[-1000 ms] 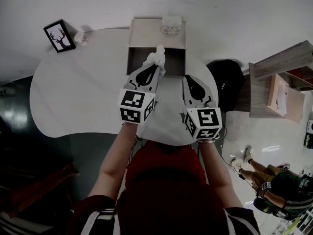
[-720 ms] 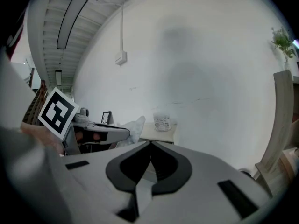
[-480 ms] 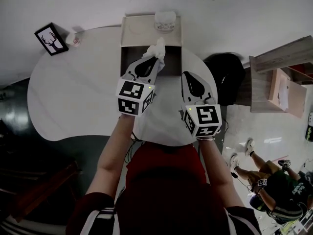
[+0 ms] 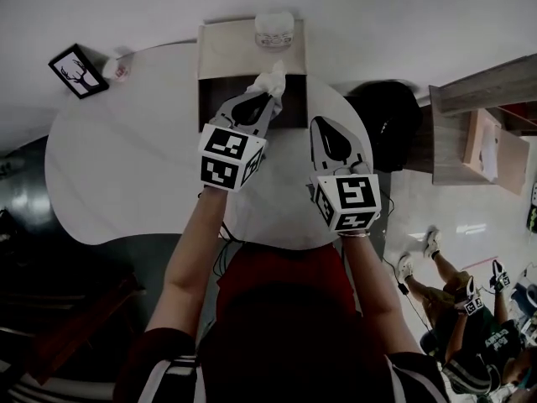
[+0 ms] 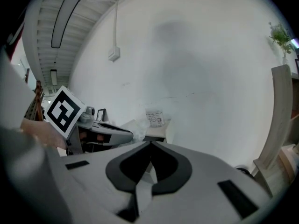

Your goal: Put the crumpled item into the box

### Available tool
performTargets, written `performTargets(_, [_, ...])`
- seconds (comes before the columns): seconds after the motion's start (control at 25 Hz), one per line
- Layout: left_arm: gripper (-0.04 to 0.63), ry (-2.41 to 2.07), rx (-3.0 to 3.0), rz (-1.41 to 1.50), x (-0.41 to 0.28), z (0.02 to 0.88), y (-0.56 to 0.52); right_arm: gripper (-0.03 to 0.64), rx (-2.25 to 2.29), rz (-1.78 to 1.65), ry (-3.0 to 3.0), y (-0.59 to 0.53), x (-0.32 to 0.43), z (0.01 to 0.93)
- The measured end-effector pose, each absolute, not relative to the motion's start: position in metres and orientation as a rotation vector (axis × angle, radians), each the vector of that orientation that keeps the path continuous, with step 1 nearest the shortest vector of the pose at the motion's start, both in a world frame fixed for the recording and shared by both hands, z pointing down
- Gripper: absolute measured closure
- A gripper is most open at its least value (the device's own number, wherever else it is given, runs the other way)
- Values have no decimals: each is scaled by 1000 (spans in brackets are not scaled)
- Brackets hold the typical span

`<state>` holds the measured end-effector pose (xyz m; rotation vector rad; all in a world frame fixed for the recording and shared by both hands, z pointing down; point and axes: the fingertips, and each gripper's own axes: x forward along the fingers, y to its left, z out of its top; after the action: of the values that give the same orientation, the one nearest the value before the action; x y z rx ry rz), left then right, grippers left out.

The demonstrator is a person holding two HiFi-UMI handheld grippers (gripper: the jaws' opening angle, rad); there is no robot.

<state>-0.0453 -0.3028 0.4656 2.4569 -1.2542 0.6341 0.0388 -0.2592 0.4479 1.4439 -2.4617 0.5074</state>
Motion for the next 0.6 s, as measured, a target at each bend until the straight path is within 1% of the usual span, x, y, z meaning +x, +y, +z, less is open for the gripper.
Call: performTargets(0.6, [560,-1058,2454,830,-33,489,-300,601,1474,539,-2416,-266,43,459])
